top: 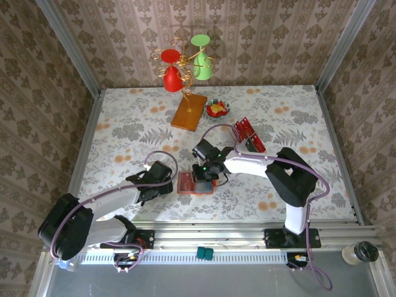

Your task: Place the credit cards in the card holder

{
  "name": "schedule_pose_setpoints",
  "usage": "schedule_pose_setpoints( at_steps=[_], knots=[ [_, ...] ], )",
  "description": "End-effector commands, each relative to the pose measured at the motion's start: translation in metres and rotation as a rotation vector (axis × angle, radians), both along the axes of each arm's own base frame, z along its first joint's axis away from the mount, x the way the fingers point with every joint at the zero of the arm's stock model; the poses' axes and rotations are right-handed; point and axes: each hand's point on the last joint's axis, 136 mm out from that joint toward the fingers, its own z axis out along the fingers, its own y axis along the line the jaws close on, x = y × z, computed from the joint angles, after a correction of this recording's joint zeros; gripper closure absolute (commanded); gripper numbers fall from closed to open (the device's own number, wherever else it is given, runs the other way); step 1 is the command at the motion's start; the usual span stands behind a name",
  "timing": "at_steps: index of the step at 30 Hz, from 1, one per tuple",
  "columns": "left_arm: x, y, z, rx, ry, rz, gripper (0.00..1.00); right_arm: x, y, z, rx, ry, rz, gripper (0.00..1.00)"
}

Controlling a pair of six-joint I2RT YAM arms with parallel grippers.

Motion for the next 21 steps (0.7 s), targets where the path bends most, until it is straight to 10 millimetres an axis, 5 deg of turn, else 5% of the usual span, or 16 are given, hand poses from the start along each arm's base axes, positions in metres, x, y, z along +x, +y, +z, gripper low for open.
schedule_pose_setpoints(
  at_steps=[1, 21],
  knots=[
    [-0.001, -0.03, -0.005, -0.103, 0.033, -0.071, 0.32, -0.003, 0.001, 0.015, 0.007, -0.025, 0.016, 1.0],
    [0.0, -0.049, -0.008, -0.107, 0.042, -0.115, 0.32, -0.012, 0.013, -0.01, -0.003, 0.022, 0.032, 1.0]
  ],
)
